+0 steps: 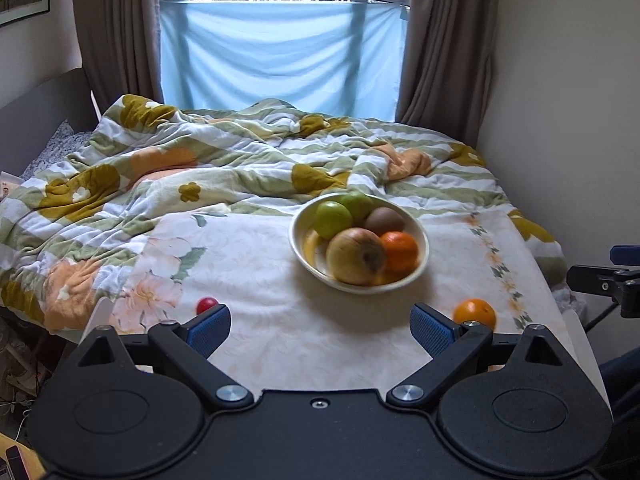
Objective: Organize fruits
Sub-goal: 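Move both tools toward the small mandarins on the cloth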
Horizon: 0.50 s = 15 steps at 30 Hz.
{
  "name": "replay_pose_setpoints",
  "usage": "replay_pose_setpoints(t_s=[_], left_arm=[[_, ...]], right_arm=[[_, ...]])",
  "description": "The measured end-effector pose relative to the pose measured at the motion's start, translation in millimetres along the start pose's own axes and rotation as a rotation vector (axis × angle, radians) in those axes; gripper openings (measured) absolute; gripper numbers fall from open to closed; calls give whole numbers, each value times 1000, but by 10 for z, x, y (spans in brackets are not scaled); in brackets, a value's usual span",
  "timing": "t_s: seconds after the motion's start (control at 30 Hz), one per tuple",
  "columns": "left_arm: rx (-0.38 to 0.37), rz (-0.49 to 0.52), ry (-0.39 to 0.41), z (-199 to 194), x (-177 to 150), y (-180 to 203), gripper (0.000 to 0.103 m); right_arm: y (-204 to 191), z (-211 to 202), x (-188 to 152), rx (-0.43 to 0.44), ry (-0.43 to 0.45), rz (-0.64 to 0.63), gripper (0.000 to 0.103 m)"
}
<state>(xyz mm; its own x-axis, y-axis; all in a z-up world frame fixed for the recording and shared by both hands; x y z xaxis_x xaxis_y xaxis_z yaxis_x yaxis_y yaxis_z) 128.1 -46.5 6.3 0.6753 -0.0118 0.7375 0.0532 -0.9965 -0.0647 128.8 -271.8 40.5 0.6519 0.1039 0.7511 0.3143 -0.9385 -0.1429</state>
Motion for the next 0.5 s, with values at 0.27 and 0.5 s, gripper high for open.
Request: replay_pose_setpoints(t_s=[0.27,0.5], left_arm=[[-51,68,-26,19,-355,440,98],[-102,137,-70,296,-707,784,98]], right_arm=[[312,-191,-454,-36,-33,24,103],[568,-57,-903,-42,-71,32,103]])
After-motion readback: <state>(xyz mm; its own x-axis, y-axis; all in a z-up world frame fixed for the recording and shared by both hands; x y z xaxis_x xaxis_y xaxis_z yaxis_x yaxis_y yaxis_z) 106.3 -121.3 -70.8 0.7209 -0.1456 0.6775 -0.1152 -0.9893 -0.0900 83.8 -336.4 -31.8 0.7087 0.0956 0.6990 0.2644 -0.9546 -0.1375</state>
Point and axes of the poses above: each gripper's, at about its wrist camera, not at the fingertips, and z roughly the way its jaws point, y to its right, x to its top, the point moved 4 cm from there along z, roughly the way its jaws point, and after that the axes turned 9 degrees about x, right-handed, at the moved point
